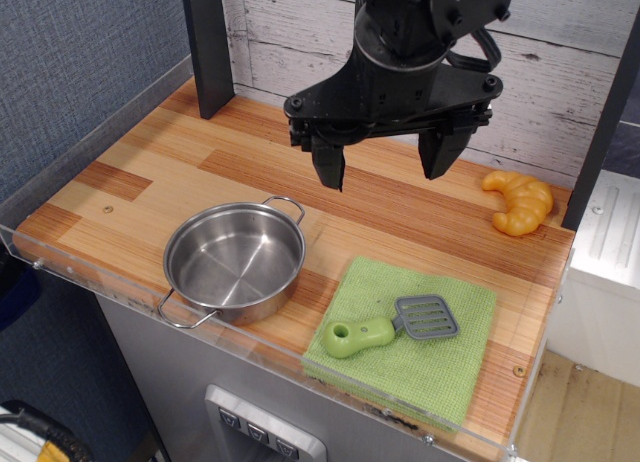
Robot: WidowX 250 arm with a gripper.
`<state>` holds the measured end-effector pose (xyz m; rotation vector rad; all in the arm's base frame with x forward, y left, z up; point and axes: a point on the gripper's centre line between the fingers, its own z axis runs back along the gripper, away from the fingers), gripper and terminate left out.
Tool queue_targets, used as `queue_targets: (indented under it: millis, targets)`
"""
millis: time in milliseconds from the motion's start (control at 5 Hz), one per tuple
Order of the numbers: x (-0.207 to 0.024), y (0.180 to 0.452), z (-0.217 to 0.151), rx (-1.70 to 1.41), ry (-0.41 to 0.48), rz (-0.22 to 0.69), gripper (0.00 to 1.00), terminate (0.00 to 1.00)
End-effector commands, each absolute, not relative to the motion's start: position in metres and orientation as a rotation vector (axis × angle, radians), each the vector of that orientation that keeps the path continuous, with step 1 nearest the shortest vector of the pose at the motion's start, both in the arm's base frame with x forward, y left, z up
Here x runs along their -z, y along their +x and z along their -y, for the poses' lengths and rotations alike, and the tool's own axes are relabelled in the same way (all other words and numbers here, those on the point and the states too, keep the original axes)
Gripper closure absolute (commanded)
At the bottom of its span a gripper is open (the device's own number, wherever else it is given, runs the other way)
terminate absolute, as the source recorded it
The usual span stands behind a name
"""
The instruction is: Place the croissant to the left of the pot
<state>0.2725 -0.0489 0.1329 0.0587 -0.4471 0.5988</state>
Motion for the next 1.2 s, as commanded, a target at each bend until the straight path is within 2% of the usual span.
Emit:
queue_targets:
  millis: [0,600,1000]
  targets:
    - [-0.133,0.273,0.049,-0.599,0.059,0.447,0.0,0.0]
    - [-0.13,0.322,0.06,-0.673,-0.028,0.453,0.0,0.0]
    - [-0.12,0.36,0.056,-0.708,-0.038,0.431,0.0,0.0]
